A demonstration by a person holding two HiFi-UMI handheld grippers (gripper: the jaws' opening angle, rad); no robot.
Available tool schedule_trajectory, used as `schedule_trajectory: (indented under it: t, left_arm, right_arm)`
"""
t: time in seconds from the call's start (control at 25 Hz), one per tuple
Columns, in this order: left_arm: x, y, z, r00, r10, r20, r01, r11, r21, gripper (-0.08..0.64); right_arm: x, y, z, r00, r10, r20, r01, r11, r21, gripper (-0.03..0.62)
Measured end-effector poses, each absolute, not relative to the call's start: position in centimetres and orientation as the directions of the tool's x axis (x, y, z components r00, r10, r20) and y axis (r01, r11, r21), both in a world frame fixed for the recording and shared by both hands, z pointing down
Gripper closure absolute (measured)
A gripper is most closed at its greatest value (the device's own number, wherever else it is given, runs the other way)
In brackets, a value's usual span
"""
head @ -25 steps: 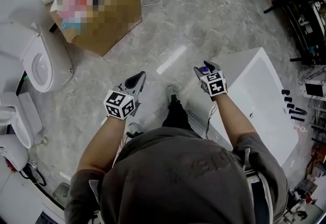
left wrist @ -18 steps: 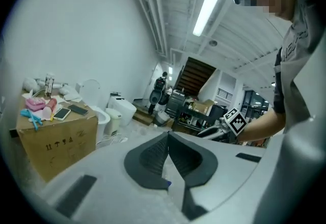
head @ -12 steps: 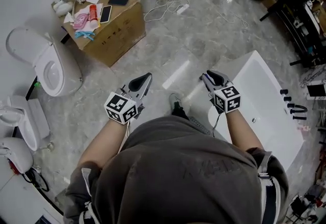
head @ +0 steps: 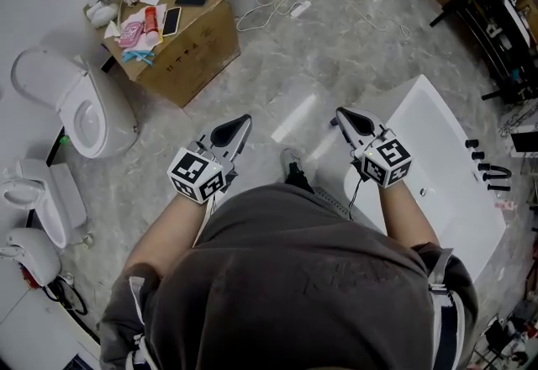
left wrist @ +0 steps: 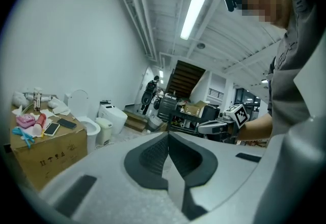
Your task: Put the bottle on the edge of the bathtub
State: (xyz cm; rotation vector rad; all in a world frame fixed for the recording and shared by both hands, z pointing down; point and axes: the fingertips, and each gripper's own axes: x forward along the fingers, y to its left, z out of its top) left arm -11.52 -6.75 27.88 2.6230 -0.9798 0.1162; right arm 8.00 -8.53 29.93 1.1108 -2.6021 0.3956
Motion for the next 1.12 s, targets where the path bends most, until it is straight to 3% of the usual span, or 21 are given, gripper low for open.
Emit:
schedule_trajectory:
  t: [1.12]
  left_arm:
    - [-12.0,-7.6,28.3,0.753,-0.631,0.186,-0.655,-0.695,0.295,0.555]
  right_arm:
    - [8.2,-10.1,30.6,-0.640,-0.674,0.369,-0.756,0.637,-0.148,0.601]
